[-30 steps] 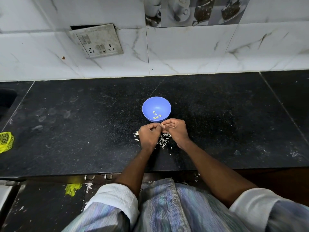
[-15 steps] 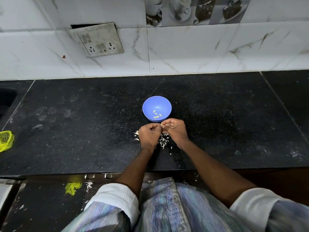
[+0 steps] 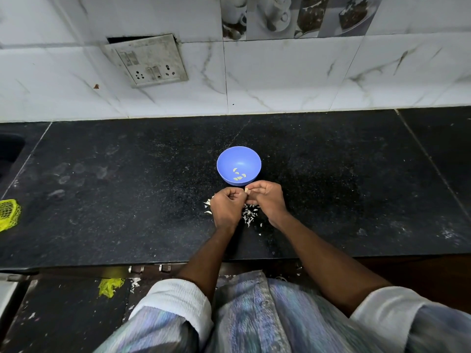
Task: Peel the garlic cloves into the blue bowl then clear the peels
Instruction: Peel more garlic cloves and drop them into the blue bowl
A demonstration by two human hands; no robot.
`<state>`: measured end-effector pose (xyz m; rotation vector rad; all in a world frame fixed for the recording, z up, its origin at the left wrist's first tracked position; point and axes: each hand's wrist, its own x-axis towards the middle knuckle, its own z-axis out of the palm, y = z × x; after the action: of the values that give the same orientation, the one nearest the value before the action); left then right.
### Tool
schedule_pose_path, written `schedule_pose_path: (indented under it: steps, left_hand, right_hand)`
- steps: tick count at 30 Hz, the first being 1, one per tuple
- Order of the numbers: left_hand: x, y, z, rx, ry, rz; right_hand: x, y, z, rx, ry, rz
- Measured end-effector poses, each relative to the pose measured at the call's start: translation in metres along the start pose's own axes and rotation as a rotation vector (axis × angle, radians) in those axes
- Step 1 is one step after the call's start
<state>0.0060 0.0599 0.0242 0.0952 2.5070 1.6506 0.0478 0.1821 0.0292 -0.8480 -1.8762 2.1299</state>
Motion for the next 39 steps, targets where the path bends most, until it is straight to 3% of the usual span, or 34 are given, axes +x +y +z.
schedule_pose_path:
  steps: [14, 24, 35, 39]
  left_hand:
    - [0.006, -0.008, -0.002, -0.002, -0.065, 0.054]
    - [0.005, -0.007, -0.001, 0.12, -0.058, 0.156]
    - [0.009, -0.011, -0.003, 0.093, -0.086, 0.244]
    - [0.01, -0.014, 0.001, 0.004, -0.115, 0.139]
  right_hand:
    - [0.006, 0.002, -0.009, 0.033, 0.027, 0.099]
    - [0.007, 0.003, -0.007, -0.156, 0.0, -0.044]
    - [0.005, 0.003, -0.012, -0.125, -0.051, -0.035]
    - [0.005, 0.002, -0.012, -0.079, -0.057, 0.006]
